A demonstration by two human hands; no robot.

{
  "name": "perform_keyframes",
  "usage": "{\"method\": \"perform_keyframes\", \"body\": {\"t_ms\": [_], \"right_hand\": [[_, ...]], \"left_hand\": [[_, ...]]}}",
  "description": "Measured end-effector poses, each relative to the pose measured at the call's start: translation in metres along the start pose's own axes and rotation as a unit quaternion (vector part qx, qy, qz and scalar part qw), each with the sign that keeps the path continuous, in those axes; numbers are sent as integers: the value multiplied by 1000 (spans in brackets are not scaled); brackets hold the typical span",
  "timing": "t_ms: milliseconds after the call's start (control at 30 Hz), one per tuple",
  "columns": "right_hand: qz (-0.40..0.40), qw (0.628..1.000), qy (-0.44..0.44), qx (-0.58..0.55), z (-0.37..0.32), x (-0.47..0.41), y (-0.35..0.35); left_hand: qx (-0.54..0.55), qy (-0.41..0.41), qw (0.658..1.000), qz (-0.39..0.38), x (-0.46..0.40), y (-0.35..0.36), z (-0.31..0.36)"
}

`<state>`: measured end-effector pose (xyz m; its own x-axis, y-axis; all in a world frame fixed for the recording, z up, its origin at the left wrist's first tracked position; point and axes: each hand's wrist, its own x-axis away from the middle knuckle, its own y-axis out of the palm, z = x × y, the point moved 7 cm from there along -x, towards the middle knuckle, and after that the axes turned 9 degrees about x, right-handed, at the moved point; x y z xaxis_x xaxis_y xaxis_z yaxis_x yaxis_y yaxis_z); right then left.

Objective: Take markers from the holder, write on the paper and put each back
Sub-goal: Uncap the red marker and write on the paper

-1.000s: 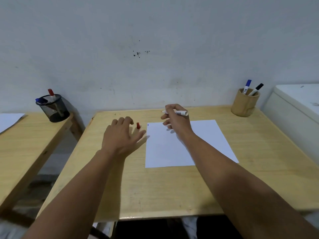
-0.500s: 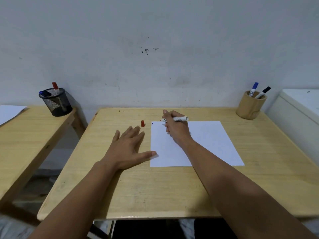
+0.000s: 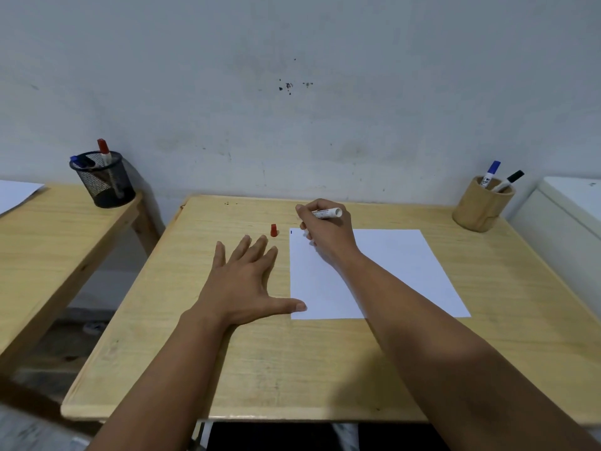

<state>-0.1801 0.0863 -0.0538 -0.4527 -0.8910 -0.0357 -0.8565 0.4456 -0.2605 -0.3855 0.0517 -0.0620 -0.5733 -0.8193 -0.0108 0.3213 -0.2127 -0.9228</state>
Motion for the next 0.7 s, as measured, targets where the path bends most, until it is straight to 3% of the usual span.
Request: {"method": "perform_keyframes", "body": {"t_ms": [700], "right_hand": [[15,999,28,28,21,-4,9]], "left_hand": [[-13,-8,999,-44,1,6,-8]]}}
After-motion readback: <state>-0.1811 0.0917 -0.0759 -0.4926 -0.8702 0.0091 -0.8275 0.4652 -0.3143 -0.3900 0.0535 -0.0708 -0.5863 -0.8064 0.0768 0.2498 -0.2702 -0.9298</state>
